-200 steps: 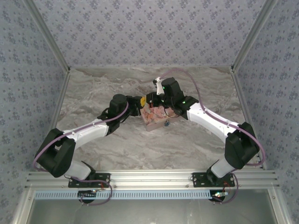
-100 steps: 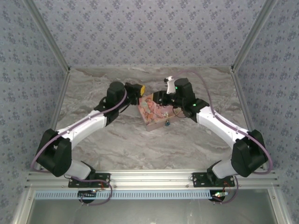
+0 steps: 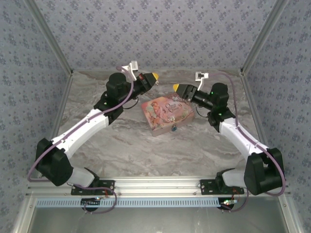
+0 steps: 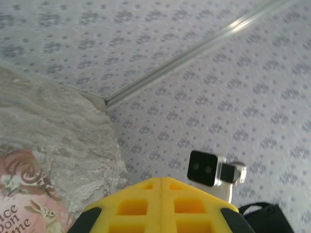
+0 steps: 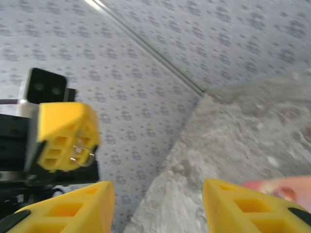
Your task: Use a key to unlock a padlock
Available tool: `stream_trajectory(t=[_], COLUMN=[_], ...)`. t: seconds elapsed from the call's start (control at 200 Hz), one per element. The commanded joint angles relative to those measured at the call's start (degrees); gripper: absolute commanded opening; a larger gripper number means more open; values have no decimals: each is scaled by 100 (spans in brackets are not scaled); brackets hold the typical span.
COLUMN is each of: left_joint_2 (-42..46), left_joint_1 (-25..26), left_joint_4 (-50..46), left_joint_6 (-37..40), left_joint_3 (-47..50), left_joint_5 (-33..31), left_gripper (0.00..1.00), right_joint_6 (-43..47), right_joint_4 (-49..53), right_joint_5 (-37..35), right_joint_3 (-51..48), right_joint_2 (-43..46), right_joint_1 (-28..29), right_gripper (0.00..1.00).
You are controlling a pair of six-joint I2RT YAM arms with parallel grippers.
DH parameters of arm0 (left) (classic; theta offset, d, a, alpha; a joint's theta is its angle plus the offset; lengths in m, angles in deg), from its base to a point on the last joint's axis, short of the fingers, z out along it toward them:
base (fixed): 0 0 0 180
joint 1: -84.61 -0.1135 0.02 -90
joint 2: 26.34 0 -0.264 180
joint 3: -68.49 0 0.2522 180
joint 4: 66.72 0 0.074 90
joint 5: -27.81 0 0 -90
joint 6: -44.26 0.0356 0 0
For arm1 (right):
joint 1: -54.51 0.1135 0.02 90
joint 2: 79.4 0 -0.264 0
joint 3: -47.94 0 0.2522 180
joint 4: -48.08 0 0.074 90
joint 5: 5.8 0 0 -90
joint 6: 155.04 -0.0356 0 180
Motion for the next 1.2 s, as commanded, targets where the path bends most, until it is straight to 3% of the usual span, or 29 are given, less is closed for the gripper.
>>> stream_trajectory(t=[0.0,0.185,0.5,1.199], left_joint_2=[-88,-284,-345,-443], left_joint_1=[22,31,70,87], left_joint_4=[753,1494,1514,1594], left_joint_6=[520,143,87,-13], left_joint_3=[-344,-364,-372,-320], left_joint_5=[786,1230,1330,1334], left_gripper=[0,0,0,0], right_joint_6=[-734,-929,-724,-800], right_joint_4=[-1493,-1939,-1781,-1694], right_joint_5=[386,445,480,375], right_joint_3=[-40,99,453,772], right_joint_2=[64,-151,-330,-530], right_joint_1=[0,202,548,704], right_gripper=[52,52,51,32])
